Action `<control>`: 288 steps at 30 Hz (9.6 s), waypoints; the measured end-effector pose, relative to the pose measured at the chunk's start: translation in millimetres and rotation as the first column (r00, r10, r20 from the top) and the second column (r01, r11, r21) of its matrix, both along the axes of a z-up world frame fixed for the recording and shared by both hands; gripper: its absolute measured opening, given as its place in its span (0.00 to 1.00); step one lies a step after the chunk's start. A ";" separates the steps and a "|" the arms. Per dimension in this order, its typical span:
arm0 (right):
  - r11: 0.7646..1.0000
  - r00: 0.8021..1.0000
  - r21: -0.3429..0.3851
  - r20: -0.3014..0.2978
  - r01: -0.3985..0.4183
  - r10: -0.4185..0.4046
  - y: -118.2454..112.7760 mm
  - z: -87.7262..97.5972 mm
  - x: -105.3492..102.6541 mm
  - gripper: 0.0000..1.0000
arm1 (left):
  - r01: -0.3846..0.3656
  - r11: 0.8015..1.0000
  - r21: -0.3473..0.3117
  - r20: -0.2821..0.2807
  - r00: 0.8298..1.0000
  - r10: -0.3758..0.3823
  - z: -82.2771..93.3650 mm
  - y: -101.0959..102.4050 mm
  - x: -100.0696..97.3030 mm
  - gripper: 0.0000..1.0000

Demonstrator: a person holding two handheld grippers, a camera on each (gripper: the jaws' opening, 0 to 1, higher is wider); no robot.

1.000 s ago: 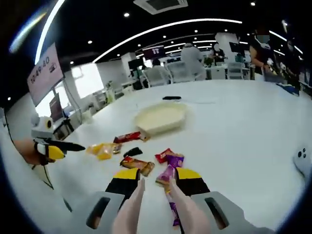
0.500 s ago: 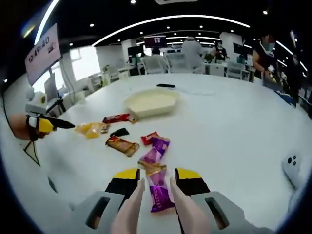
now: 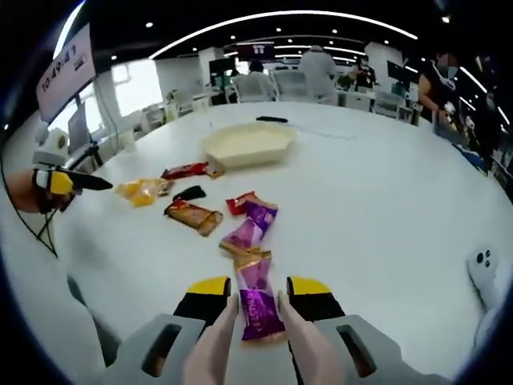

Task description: Place the target food into the container with the food tongs after gripping and lifting it, then release it inside without dropping or visibly crushing the food.

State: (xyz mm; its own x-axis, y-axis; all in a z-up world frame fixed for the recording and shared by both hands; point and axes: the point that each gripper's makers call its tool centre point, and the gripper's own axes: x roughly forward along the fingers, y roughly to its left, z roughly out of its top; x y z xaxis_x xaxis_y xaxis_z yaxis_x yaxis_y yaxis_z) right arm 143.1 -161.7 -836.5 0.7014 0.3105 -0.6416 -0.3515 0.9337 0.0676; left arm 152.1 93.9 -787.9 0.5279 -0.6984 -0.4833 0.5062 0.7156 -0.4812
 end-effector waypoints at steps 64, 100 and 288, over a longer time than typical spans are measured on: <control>0.995 0.995 0.023 0.009 0.099 -0.099 -11.0 17.0 10.3 0.21 | -0.065 0.998 -0.006 -0.029 0.997 0.065 -13.6 17.7 -6.2 0.88; 0.963 0.976 0.179 0.055 0.200 -0.212 -30.6 55.1 28.2 0.21 | -0.083 0.996 -0.019 -0.021 0.996 0.083 -10.3 20.4 -12.6 0.86; 0.959 0.958 0.283 0.272 0.010 -0.091 41.2 177.5 175.0 0.22 | 0.045 0.993 -0.110 0.279 0.960 -0.012 75.8 -42.0 28.2 0.99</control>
State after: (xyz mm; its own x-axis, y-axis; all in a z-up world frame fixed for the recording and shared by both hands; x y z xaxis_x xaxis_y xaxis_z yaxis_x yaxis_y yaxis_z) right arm 318.1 -120.5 -659.0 0.8590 0.4064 -0.3115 -0.3463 0.9092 0.2311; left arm 180.3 51.9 -712.1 0.6090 -0.7571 -0.2366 0.6508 0.6474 -0.3966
